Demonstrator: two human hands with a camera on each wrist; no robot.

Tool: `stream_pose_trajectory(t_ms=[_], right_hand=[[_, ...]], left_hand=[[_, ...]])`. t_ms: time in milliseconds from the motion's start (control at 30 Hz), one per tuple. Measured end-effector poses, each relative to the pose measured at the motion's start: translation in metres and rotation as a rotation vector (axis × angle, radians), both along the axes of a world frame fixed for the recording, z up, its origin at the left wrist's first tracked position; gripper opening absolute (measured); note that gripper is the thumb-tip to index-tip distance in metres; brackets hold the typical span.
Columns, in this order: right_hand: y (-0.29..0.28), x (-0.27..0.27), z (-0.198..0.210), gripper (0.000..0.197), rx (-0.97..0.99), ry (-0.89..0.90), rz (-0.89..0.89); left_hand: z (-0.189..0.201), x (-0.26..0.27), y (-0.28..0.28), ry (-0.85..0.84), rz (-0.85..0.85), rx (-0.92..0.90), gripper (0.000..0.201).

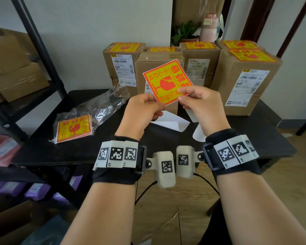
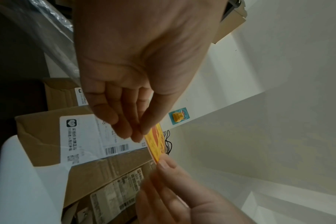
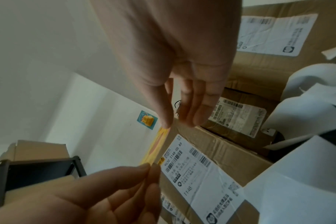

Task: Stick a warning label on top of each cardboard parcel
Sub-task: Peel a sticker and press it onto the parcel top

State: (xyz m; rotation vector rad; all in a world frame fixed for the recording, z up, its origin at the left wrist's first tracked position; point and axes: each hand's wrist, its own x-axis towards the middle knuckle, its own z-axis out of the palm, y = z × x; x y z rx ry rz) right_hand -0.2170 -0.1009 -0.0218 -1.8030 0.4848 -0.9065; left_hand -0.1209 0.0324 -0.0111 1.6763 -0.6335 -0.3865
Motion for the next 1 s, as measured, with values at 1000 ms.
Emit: stream_pose_trajectory(t_ms=[1000], right_hand=[[0.016, 0.008, 0.009, 0.012, -0.506, 0.124, 0.002]], left_hand=[[0.005, 0.005, 0.012, 0.052, -0.034, -0.13, 0.015]])
